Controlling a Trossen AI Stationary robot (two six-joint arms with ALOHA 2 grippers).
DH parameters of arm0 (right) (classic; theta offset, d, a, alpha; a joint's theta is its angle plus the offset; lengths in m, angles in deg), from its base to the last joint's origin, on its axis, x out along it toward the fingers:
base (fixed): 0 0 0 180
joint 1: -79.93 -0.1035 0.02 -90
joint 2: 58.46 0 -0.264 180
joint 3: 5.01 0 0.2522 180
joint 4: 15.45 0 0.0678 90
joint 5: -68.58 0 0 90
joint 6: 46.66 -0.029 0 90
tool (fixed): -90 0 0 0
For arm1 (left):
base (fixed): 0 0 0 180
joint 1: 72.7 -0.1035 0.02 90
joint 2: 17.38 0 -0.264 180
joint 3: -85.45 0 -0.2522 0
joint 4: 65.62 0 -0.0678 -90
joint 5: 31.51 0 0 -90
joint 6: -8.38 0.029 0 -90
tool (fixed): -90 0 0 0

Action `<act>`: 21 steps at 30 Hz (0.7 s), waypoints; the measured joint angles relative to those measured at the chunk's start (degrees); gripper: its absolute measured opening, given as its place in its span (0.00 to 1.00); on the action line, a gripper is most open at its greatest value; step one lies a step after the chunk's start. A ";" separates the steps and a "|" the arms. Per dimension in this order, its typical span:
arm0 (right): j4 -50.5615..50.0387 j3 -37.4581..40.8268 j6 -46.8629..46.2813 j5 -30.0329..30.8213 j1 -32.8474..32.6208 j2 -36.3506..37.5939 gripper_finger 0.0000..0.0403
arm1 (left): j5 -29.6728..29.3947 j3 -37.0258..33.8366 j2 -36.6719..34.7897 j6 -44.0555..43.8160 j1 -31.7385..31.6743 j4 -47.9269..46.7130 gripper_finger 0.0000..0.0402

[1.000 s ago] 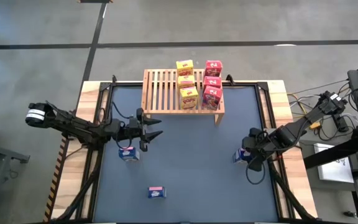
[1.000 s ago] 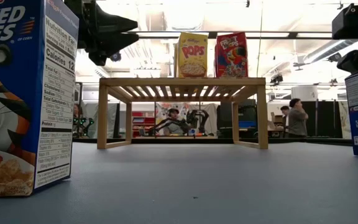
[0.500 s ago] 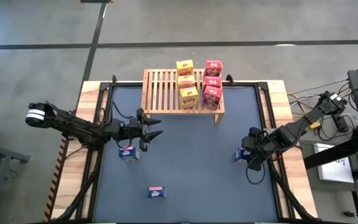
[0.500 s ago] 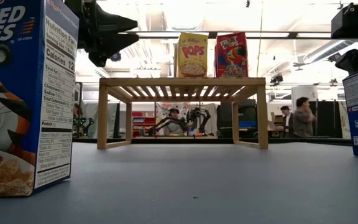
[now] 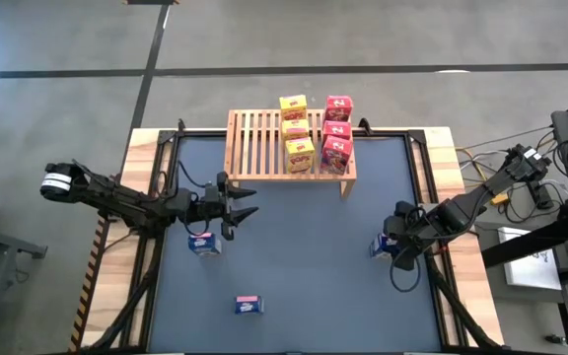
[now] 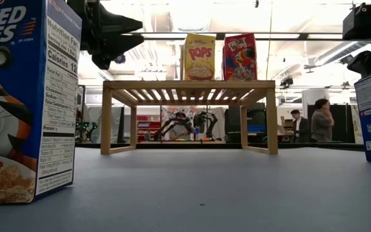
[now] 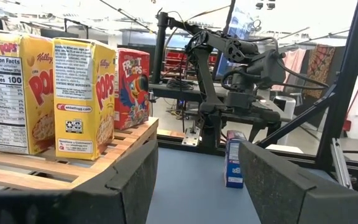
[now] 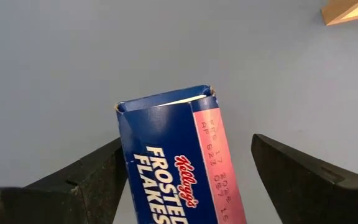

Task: Stack cereal on shelf
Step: Put the top right blue cereal box on the shelf

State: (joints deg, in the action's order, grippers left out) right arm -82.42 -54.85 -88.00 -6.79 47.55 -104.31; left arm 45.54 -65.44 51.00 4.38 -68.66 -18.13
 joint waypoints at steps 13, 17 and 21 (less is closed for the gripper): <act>0.18 0.00 -1.14 -0.01 0.00 0.04 0.53 | 0.00 -0.01 0.00 -0.79 0.00 0.00 0.52; 0.18 -0.49 -1.16 -0.01 0.00 0.04 0.52 | 0.01 0.00 0.00 -0.79 0.00 0.00 0.52; 0.20 -2.08 -1.10 -0.02 0.00 0.04 0.52 | 0.02 -0.02 0.00 -0.79 0.00 0.00 0.52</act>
State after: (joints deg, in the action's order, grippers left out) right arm -82.22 -56.93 -89.10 -6.81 47.55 -104.27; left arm 45.57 -65.46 51.00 3.59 -68.66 -18.13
